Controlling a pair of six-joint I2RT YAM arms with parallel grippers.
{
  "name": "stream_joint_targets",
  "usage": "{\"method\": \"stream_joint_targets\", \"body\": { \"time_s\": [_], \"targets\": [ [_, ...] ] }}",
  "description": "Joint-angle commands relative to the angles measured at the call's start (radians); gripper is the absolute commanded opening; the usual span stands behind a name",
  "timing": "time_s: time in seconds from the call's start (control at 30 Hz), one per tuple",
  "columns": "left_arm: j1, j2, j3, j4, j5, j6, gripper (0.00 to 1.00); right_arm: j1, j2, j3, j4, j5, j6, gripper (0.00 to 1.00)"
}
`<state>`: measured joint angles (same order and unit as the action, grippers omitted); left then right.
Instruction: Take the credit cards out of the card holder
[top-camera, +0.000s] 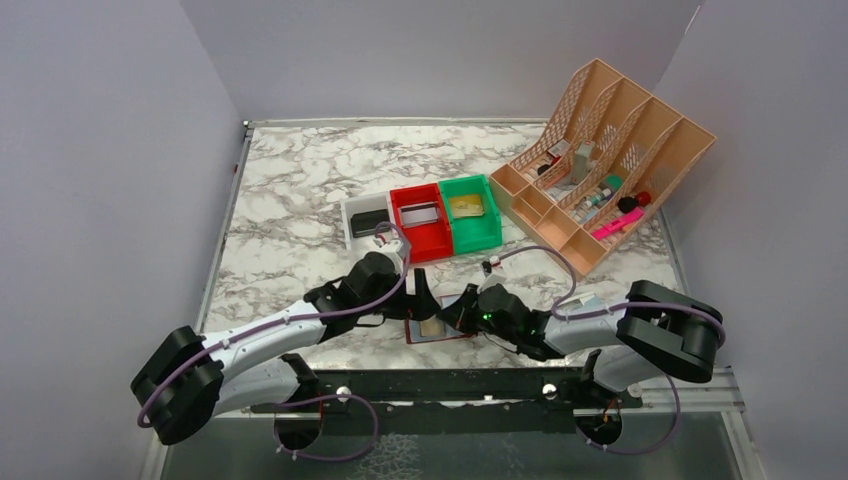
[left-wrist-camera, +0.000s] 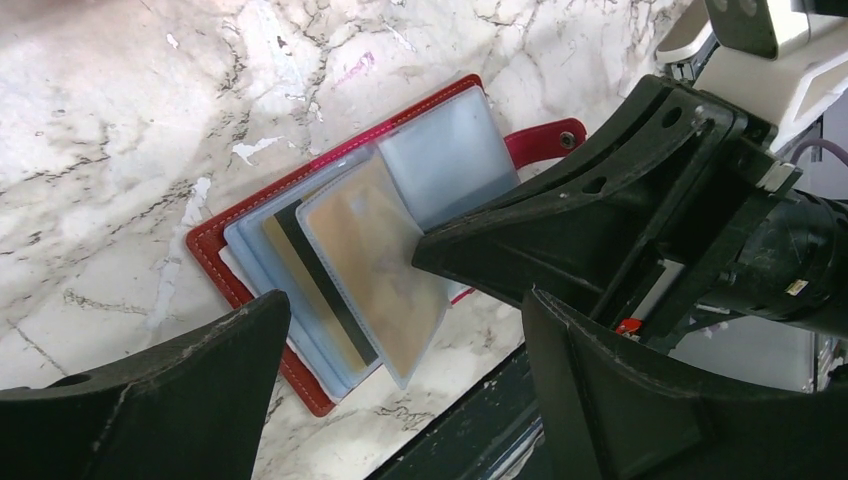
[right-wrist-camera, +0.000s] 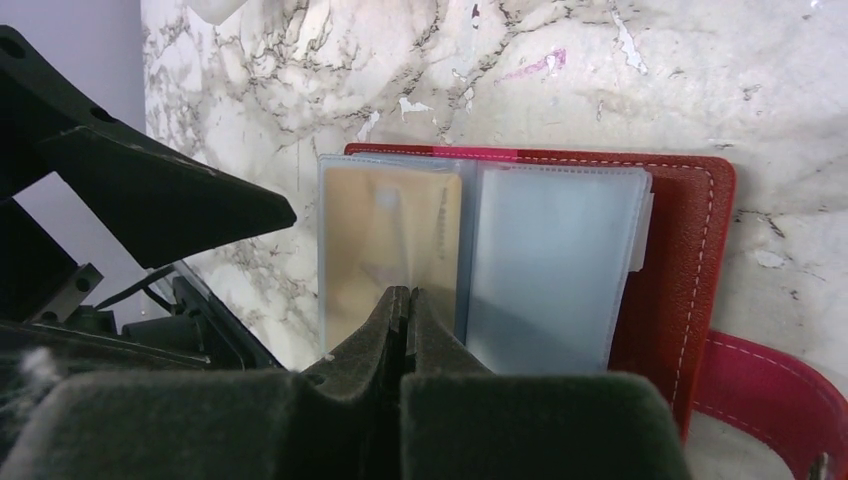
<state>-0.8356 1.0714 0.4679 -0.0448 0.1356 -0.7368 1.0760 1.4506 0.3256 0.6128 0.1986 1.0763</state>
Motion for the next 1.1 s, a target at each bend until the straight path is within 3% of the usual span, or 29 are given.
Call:
{"method": "stream_joint_targets", "body": {
  "time_s": [0.0,0.53,0.87,0.97,1.07],
  "targets": [
    [-0.016,0.018,-0.01,0.056,0.019,-0.016,0.89,-0.012,-0.03,-0.029,0.074,-0.02,0.024,0.01],
    [-0.08,0.13,0.05,0.077,0.02,-0.048,0.81,-0.019,-0.045,-0.063,0.089,-0.016,0.042,0.01],
    [-0.103,0.203,0.056,0.214,0.121,-0.069,0.69,-0.02,-0.069,-0.082,0.082,-0.005,0.053,0.01],
    [-0.114,0.209,0.064,0.226,0.115,-0.069,0.68,-0.021,-0.09,-0.083,0.05,-0.001,0.056,0.08],
    [-0.117,0.211,0.067,0.227,0.102,-0.067,0.67,-0.021,-0.129,-0.078,-0.024,0.011,0.059,0.23]
  ]
}}
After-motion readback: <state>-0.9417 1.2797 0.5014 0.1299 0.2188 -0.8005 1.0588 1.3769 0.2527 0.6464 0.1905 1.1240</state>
